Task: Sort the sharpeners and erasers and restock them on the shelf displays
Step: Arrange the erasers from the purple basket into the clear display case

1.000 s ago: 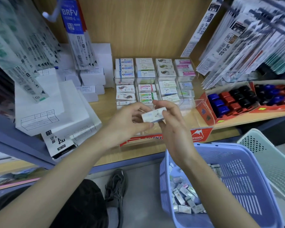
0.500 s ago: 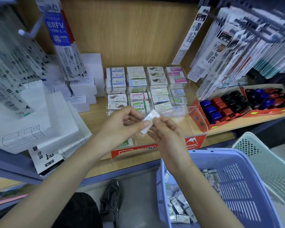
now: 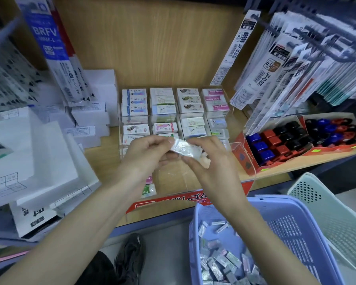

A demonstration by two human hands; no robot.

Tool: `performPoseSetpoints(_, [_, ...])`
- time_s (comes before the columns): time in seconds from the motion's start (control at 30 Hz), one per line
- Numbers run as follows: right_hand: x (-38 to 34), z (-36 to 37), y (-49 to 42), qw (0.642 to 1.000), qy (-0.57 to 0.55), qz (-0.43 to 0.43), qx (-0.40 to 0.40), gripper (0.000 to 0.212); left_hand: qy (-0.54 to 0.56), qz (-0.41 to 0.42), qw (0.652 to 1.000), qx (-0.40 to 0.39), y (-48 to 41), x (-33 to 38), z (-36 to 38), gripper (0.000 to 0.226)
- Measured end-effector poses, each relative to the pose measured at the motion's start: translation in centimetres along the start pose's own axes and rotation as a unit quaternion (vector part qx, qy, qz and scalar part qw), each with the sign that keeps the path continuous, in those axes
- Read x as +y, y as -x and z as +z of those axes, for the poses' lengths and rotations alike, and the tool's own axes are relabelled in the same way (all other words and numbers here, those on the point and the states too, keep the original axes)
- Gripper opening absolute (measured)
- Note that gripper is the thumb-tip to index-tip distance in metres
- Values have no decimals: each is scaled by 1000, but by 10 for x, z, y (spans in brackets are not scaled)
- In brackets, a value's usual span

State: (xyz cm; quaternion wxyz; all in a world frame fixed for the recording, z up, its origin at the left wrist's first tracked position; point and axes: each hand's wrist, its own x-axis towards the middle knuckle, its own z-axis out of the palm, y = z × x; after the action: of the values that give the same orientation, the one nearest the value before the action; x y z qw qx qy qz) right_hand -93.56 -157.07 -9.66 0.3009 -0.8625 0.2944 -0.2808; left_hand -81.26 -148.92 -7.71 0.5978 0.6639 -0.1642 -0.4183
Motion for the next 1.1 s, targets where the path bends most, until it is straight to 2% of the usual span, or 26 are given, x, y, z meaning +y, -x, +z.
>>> performPoseSetpoints(0.07, [18,-5,-22,997,75,-16,17,32,-85,40,995,30,-5,2,4,12])
performPoseSetpoints(0.13, [38,-10,-49,989,147,-1,15,34,-253,105,960,52,-10,0,5,28])
performPoseSetpoints(0.2, [54,-10,-72,984,179,-2,-8,35,-429,139,891,43,-13,-6,5,47])
performPoseSetpoints(0.27, [63,-5,-86,977,209,-18,-44,35,-564,130,815,2,-14,-18,5,67])
performPoseSetpoints(0.37, [69,3,-94,967,244,-56,-44,32,-662,93,741,-62,-12,-35,5,86])
performPoseSetpoints(0.47, [66,10,-94,959,279,-47,4,32,-698,90,707,-66,-13,-43,4,100])
performPoseSetpoints(0.57, [57,12,-96,946,321,-37,10,31,-708,80,699,-62,-15,-46,6,93])
performPoseSetpoints(0.63, [52,6,-93,939,338,-48,-24,24,-705,74,703,-55,-16,-46,10,88])
performPoseSetpoints(0.7, [49,-7,-78,954,292,-50,-47,26,-695,75,714,-44,-19,-45,14,84])
performPoseSetpoints(0.8, [48,-43,-27,986,156,-62,-22,24,-679,77,729,-26,-20,-41,19,81])
performPoseSetpoints(0.9, [65,-96,46,984,151,-61,-73,22,-669,79,739,-1,-14,-41,23,83])
performPoseSetpoints(1.0, [88,-155,114,971,184,3,-156,21,-669,76,739,28,-7,-40,34,78])
performPoseSetpoints(1.03, [94,-173,133,964,184,35,-187,20,-671,99,733,50,-3,-40,39,75])
performPoseSetpoints(1.1, [105,-199,164,944,188,104,-250,22,-652,211,724,83,8,-41,55,62])
